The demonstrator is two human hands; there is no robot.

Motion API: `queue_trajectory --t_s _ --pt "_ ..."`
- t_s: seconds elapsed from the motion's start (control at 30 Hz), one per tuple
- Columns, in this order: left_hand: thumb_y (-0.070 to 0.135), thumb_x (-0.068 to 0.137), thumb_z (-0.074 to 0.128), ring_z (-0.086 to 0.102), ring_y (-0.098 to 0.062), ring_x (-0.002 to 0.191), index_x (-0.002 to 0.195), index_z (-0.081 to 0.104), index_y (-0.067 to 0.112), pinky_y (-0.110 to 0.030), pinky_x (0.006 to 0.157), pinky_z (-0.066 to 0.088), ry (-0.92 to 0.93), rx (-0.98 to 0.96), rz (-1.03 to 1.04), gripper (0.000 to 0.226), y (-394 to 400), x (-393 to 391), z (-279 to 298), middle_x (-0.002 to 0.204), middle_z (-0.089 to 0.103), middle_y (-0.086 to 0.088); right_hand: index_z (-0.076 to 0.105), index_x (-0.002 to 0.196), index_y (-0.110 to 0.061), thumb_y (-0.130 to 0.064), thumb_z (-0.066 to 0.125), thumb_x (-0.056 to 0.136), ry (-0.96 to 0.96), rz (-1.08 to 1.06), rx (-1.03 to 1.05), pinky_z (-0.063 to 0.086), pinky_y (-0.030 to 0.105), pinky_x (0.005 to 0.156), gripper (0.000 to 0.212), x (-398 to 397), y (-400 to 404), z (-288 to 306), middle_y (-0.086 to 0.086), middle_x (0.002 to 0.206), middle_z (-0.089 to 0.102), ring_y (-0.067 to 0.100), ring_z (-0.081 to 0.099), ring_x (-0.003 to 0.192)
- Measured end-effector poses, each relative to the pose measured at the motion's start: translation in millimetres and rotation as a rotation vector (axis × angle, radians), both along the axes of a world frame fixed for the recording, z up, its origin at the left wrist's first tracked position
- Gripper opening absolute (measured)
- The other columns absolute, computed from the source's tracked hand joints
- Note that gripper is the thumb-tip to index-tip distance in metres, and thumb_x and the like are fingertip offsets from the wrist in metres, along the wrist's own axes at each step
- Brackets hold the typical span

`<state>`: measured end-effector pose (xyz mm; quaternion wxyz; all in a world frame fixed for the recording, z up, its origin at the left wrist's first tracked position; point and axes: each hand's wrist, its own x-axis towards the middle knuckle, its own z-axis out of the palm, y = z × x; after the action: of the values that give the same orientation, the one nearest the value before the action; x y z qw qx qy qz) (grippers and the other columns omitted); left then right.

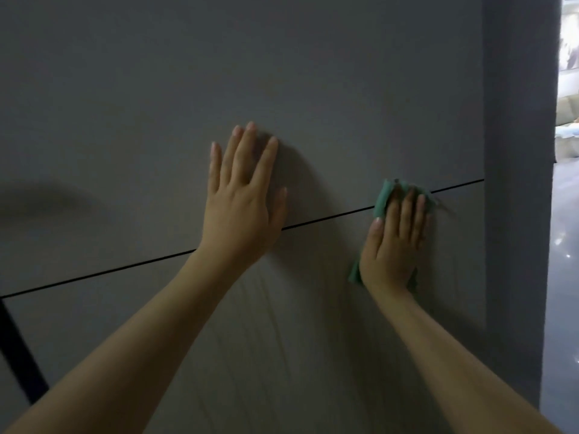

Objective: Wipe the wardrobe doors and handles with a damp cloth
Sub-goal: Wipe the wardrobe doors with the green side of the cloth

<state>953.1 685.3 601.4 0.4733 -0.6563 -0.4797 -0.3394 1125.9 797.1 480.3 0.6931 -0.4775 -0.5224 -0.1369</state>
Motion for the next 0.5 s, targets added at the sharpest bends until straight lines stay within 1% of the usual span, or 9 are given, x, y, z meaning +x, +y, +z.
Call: queue_trajectory --t_s 0.03,0.07,0.13,0.2,0.27,0.33,0.43,0.47,0.5 --pt "0.037 0.095 0.037 0.013 -0.034 0.146 0.146 0.036 0.008 -0.046 0.119 -0.001 0.000 0.007 0.007 0.059 -7.6 -7.9 -1.1 0.156 0.022 -0.020 0.023 0.146 -0.003 -0.032 0.017 0.102 0.057 0.004 -0.004 0.013 0.047 0.118 0.053 -13.9 -6.6 1.7 0.015 0.154 0.025 0.032 0.018 0.144" --pt "0.037 0.094 0.037 0.012 -0.035 0.146 0.147 0.036 0.009 -0.046 0.119 -0.003 -0.010 0.010 0.031 0.059 -14.6 -15.8 -3.9 0.156 0.021 -0.021 0.025 0.145 -0.003 -0.032 0.018 0.102 0.045 0.010 0.008 0.013 0.047 0.118 0.052 -29.4 -14.6 -3.1 0.015 0.153 0.026 0.033 0.018 0.144" --pt "0.039 0.093 0.035 0.009 -0.035 0.146 0.147 0.034 0.011 -0.047 0.118 -0.005 -0.042 0.010 0.100 0.061 -25.2 -30.2 -11.0 0.157 0.017 -0.021 0.024 0.146 -0.006 -0.033 0.018 0.103 -0.171 0.022 0.081 0.009 0.046 0.119 0.051 -56.8 -28.3 -24.2 0.010 0.155 0.021 0.029 0.013 0.145" --pt "0.042 0.092 0.034 0.006 -0.036 0.146 0.148 0.032 0.012 -0.049 0.118 -0.006 -0.066 -0.007 0.168 0.064 -31.3 -43.0 -18.3 0.157 0.015 -0.021 0.017 0.151 -0.016 -0.034 0.019 0.103 -0.397 0.050 0.145 0.007 0.046 0.119 0.051 -62.0 -32.4 -40.4 0.002 0.160 0.008 0.025 0.009 0.147" --pt "0.044 0.092 0.034 0.003 -0.037 0.146 0.150 0.029 0.016 -0.052 0.117 -0.006 -0.104 -0.028 0.216 0.065 -34.8 -54.9 -24.2 0.157 0.012 -0.021 0.009 0.153 -0.021 -0.035 0.018 0.103 -0.474 0.061 0.171 0.006 0.045 0.119 0.053 -53.2 -29.4 -39.1 -0.001 0.160 0.004 0.026 0.008 0.147" --pt "0.044 0.092 0.034 0.004 -0.036 0.146 0.151 0.028 0.020 -0.056 0.116 -0.002 -0.122 -0.032 0.233 0.064 -36.6 -63.9 -27.3 0.158 0.012 -0.021 0.011 0.152 -0.020 -0.035 0.017 0.103 -0.407 0.033 0.141 0.007 0.046 0.119 0.052 -49.2 -27.3 -23.2 0.005 0.158 0.012 0.028 0.012 0.146" --pt "0.047 0.091 0.037 0.011 -0.036 0.144 0.149 0.033 0.020 -0.058 0.114 0.007 -0.094 0.003 0.220 0.064 -33.6 -69.9 -28.6 0.156 0.020 -0.022 0.022 0.148 -0.010 -0.033 0.018 0.102 -0.145 -0.013 0.071 0.008 0.045 0.119 0.051 -71.6 -35.9 9.7 0.013 0.154 0.025 0.033 0.018 0.143" --pt "0.049 0.090 0.038 0.012 -0.036 0.143 0.149 0.034 0.020 -0.058 0.114 0.009 -0.085 0.014 0.218 0.065 -32.1 -70.9 -28.7 0.155 0.022 -0.022 0.024 0.147 -0.008 -0.033 0.020 0.102 -0.111 -0.007 0.076 0.007 0.046 0.119 0.051 -83.9 -40.9 14.2 0.014 0.153 0.026 0.034 0.019 0.143" --pt "0.050 0.090 0.039 0.014 -0.036 0.142 0.148 0.035 0.020 -0.057 0.114 0.009 -0.079 0.023 0.217 0.066 -30.9 -71.9 -29.0 0.155 0.023 -0.022 0.025 0.146 -0.008 -0.032 0.022 0.102 -0.157 0.008 0.107 0.007 0.046 0.119 0.051 -95.5 -45.4 12.8 0.013 0.154 0.025 0.034 0.019 0.143"
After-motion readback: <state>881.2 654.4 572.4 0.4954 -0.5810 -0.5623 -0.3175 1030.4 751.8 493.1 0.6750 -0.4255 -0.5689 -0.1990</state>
